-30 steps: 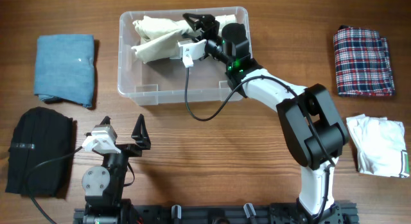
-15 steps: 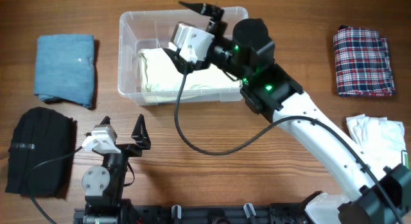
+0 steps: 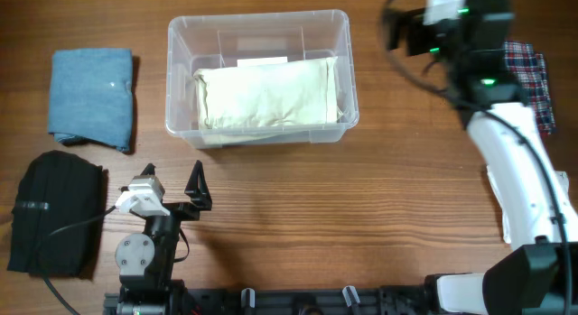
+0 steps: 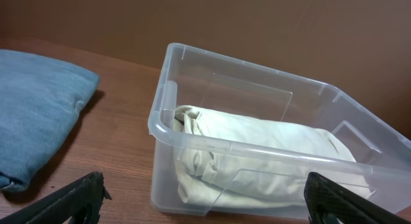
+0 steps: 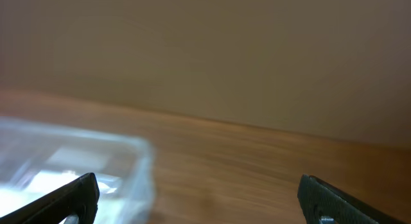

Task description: Pack container

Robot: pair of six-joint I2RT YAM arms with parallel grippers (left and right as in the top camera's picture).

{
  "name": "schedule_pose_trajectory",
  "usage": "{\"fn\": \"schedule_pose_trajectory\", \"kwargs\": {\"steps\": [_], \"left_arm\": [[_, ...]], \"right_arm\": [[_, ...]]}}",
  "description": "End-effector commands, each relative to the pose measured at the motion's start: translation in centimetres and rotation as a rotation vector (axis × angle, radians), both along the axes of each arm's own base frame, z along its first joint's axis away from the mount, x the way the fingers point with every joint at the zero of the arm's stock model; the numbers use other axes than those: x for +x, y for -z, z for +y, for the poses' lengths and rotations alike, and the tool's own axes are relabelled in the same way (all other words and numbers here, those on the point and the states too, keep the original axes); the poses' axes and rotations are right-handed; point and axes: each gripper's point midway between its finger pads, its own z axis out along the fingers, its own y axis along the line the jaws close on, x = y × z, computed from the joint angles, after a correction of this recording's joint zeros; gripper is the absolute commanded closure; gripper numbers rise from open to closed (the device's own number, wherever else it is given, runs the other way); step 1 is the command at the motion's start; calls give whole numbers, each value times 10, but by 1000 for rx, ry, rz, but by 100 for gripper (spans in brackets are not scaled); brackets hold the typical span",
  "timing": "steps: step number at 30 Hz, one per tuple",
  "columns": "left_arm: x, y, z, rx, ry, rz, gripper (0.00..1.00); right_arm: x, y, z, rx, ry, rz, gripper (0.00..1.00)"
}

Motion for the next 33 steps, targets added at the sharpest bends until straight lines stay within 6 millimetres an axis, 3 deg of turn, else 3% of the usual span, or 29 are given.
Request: {"fn": "schedule_pose_trajectory", "kwargs": {"steps": [1,4,6,9,11,17,23,33], "left_arm": [[0,2,4,10,-17,1,0],[0,2,4,10,-17,1,0],[0,2,4,10,-17,1,0],[0,2,4,10,-17,1,0],[0,2,4,10,-17,1,0],[0,2,4,10,-17,1,1],[0,2,4,10,-17,1,0],[0,2,4,10,-17,1,0]], "right_arm": [[-8,-15,-96,90,222,-33,0],[-22,12,-192,252,473,18,0],[-34,42,-236,361,599,76,0],[-54,99,-286,443,715,190,0],[-62,117,-307,449,752,214,0],[-94,187,-336,475,726,373,0],[-107,238,-334,473,673,495,0],[-108,285,-320,483,569,574,2]]}}
